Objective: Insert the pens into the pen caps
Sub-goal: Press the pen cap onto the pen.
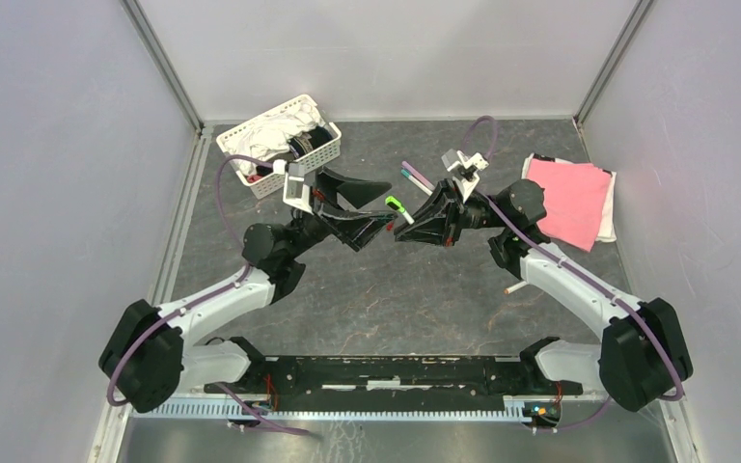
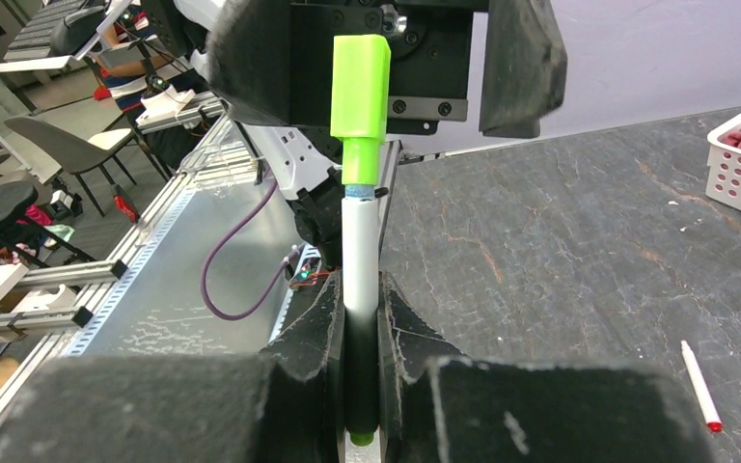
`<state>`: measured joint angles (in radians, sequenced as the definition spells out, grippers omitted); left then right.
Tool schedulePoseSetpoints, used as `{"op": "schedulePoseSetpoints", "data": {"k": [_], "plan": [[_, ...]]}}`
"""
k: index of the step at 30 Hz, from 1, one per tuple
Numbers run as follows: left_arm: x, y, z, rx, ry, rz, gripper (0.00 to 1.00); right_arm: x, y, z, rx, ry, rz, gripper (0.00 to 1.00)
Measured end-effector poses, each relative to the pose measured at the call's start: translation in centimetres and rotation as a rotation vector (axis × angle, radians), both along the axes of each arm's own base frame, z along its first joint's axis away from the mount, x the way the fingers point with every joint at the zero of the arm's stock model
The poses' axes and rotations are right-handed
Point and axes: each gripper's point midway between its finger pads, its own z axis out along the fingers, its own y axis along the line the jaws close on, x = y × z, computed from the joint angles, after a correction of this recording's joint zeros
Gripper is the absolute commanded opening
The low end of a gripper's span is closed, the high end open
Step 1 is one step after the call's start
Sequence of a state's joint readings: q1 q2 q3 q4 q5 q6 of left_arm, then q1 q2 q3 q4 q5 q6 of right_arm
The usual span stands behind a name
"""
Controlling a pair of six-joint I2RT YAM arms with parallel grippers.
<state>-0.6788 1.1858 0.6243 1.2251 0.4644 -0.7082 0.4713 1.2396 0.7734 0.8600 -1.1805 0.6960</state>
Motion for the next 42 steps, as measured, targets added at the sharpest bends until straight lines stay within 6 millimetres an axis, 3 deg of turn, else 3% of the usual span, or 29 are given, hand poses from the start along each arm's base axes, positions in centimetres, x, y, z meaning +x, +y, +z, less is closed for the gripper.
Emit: {"op": "schedulePoseSetpoints", "data": {"k": [12,18,21,25,42], "plan": [[-0.5,-0.9,1.2,-0.019,-0.058,-0.043,0.61,-0.1,0.1,0.0,0.002,0.014,0.005,0.0],[-0.5,-1.3,1.4,-0.015,-0.066,-0.058,0.34,0.0,0.2,-0.2,0.0,0.023,0.005,0.0],[-0.5,-1.6,1.8,-0.012,-0.068,-0.072,0.17,0.1,0.2,-0.2,-0.001,0.027,0.006,0.0],[-0.2,-2.0,1.8,0.006,-0.052,-0.079,0.04,0.1,0.2,-0.2,0.0,0.026,0.006,0.0],[0.4,-2.8,1.2,0.097,0.034,0.014,0.02,0.7,0.1,-0.4,-0.012,-0.009,-0.008,0.0]]}}
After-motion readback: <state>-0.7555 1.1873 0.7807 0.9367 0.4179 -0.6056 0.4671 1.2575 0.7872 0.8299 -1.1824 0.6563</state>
